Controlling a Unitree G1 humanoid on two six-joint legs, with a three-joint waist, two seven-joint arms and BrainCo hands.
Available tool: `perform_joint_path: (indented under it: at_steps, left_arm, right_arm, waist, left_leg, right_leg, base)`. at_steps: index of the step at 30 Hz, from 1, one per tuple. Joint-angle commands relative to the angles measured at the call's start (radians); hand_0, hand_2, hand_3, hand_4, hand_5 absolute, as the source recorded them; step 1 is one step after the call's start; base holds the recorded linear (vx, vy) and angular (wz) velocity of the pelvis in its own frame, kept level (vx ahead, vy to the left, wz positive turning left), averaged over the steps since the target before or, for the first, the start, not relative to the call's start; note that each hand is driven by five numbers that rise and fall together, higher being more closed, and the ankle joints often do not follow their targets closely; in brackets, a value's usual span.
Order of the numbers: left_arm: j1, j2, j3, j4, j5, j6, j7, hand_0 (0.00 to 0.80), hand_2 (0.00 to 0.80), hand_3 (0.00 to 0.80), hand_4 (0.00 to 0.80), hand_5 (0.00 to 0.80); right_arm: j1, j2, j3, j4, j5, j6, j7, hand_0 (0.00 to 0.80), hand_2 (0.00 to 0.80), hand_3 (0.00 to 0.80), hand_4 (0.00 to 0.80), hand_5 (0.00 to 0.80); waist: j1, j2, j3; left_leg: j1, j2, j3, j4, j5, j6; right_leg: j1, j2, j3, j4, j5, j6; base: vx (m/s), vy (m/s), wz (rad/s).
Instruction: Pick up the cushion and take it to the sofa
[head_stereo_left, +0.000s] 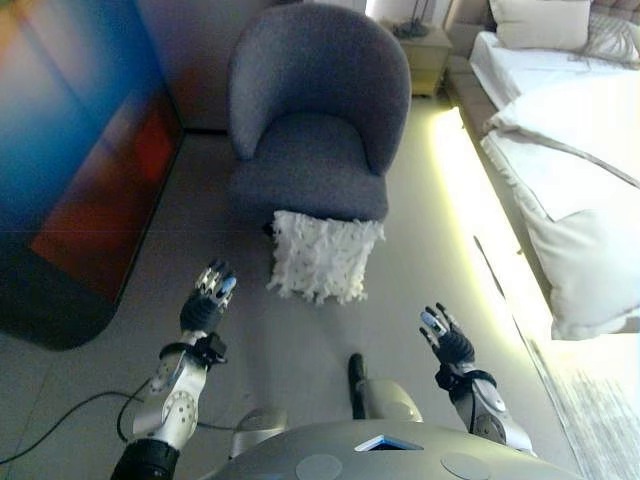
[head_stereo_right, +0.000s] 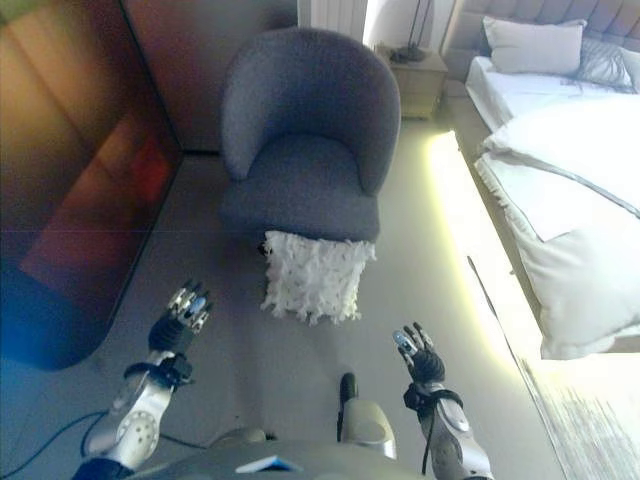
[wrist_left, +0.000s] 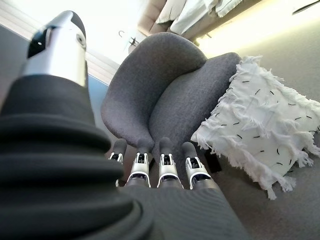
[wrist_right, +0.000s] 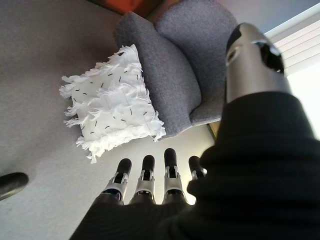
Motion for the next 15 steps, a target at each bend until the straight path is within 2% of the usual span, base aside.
perform_joint_path:
  at_steps: [1, 4, 5, 7, 9, 11, 13, 15]
  left_arm:
    - [-0.022, 0.007, 0.020, -0.110, 0.026, -0.029, -0.036, 0.000, 0.000, 0.000, 0.000, 0.000]
    - [-0.040, 0.003, 0.013, -0.101, 0.011, -0.024, -0.029, 0.000, 0.000, 0.000, 0.000, 0.000]
    - [-0.053, 0.004, 0.006, -0.103, 0.007, -0.033, -0.027, 0.000, 0.000, 0.000, 0.000, 0.000]
    - [-0.080, 0.000, -0.009, -0.111, -0.010, -0.046, -0.015, 0.000, 0.000, 0.000, 0.000, 0.000]
    - [-0.099, -0.009, -0.021, -0.117, -0.010, -0.045, 0.008, 0.000, 0.000, 0.000, 0.000, 0.000]
    - [-0.113, -0.010, -0.034, -0.115, -0.017, -0.047, 0.012, 0.000, 0.000, 0.000, 0.000, 0.000]
    - [-0.108, -0.007, -0.035, -0.108, -0.018, -0.057, 0.004, 0.000, 0.000, 0.000, 0.000, 0.000]
    - [-0.097, -0.002, -0.030, -0.103, -0.023, -0.064, 0.008, 0.000, 0.000, 0.000, 0.000, 0.000]
  right_arm:
    - [-0.022, -0.012, 0.002, -0.058, -0.019, -0.013, 0.012, 0.000, 0.000, 0.000, 0.000, 0.000]
    - [-0.001, -0.027, 0.009, -0.084, -0.013, -0.015, 0.022, 0.000, 0.000, 0.000, 0.000, 0.000]
    - [0.005, -0.035, 0.006, -0.093, -0.012, -0.015, 0.032, 0.000, 0.000, 0.000, 0.000, 0.000]
    - [0.009, -0.055, -0.006, -0.076, -0.026, -0.035, 0.060, 0.000, 0.000, 0.000, 0.000, 0.000]
    - [0.001, -0.071, -0.014, -0.057, -0.037, -0.052, 0.074, 0.000, 0.000, 0.000, 0.000, 0.000]
    - [-0.010, -0.085, -0.012, -0.042, -0.008, -0.069, 0.096, 0.000, 0.000, 0.000, 0.000, 0.000]
    - [-0.019, -0.082, -0.004, -0.040, -0.001, -0.070, 0.099, 0.000, 0.000, 0.000, 0.000, 0.000]
    - [-0.019, -0.076, 0.007, -0.044, 0.000, -0.053, 0.070, 0.000, 0.000, 0.000, 0.000, 0.000]
  waist:
    - [-0.043, -0.013, -0.024]
    - [-0.077, 0.003, -0.048]
    - [-0.085, 0.002, -0.052]
    - [-0.092, -0.010, -0.051]
    - [-0.088, -0.024, -0.041]
    - [-0.079, -0.038, -0.019]
    - [-0.067, -0.043, -0.005]
    - [-0.056, -0.040, 0.003]
  left_leg:
    - [0.095, -0.072, 0.087, 0.014, 0.020, 0.077]
    - [0.086, -0.003, 0.129, 0.117, 0.195, 0.014]
    - [0.064, 0.017, 0.145, 0.184, 0.255, -0.008]
    - [-0.023, 0.054, 0.171, 0.371, 0.324, -0.043]
    - [-0.126, 0.080, 0.181, 0.528, 0.349, -0.053]
    - [-0.238, 0.126, 0.194, 0.622, 0.317, -0.041]
    - [-0.261, 0.140, 0.203, 0.536, 0.309, -0.028]
    - [-0.262, 0.148, 0.210, 0.419, 0.326, -0.025]
  right_leg:
    - [-0.071, -0.018, -0.023, -0.055, 0.124, -0.002]
    - [-0.038, 0.034, 0.011, -0.025, 0.063, -0.043]
    - [-0.020, 0.046, 0.020, -0.029, 0.049, -0.060]
    - [0.022, 0.053, 0.037, -0.037, 0.020, -0.091]
    - [0.063, 0.050, 0.043, -0.037, -0.006, -0.117]
    - [0.107, 0.048, 0.040, -0.038, -0.027, -0.139]
    - [0.127, 0.056, 0.044, -0.039, -0.042, -0.142]
    - [0.141, 0.065, 0.042, -0.032, -0.065, -0.142]
  base:
    - [0.445, -0.157, -0.40]
    - [0.412, -0.204, -0.21]
    - [0.359, -0.231, -0.11]
    - [0.332, -0.223, -0.13]
    - [0.260, -0.179, -0.14]
    - [0.239, -0.129, -0.13]
    - [0.238, -0.029, 0.01]
    - [0.248, 0.026, -0.01]
